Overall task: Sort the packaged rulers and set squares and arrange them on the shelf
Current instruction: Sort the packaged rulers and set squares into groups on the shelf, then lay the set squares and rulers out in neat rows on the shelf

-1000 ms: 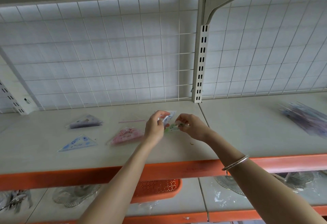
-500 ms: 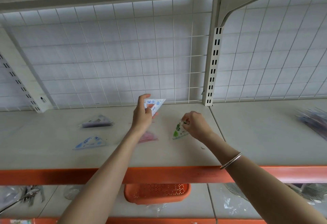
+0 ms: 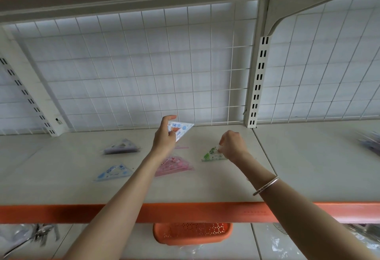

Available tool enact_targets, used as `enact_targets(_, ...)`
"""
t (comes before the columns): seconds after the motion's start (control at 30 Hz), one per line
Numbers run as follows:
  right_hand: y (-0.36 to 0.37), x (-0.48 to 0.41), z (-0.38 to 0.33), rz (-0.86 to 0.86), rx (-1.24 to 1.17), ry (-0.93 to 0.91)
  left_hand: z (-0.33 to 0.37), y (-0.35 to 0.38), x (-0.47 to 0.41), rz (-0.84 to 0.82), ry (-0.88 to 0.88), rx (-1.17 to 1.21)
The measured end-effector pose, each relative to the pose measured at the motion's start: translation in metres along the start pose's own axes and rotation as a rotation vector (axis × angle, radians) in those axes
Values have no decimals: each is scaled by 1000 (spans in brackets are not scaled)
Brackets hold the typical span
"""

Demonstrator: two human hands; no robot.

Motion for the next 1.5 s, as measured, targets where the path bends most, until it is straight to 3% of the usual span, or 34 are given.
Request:
enact_targets(0.47,-6,14,-1,-72,11,92,-2,13,-4,-123,10,-2)
enact_targets(0.63,-23,20,-41,87,-75,-195,-8,6,-6,-172,18,-29)
enact_targets(0.73,-17,28,-76,30,-69,-393,-10,-4,-5,-200,26,-42)
enact_targets(0.87,1,36,-115,-46,13,-521,-18,-21,-3,-269,24,-92)
enact_targets(1.2,45,44,-181,-23,66,-589,-51,-105,4,-65,47,-80)
enact_targets(1.4,79,53,-217,-67,77,-569,-76,-148,14,-290,-30,-303)
enact_targets(1.5,96,59,-228,-100,58,-549,-88,-162,20,-323,-23,-427)
Point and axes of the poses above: each hand's wrist, its own x-axis away from the middle knuckle, its own y-axis out of the palm, z = x × y, the point moved 6 cm from there along -x, towards the middle knuckle, and after that the axes turned 4 degrees about -z, right-handed, at the moved point
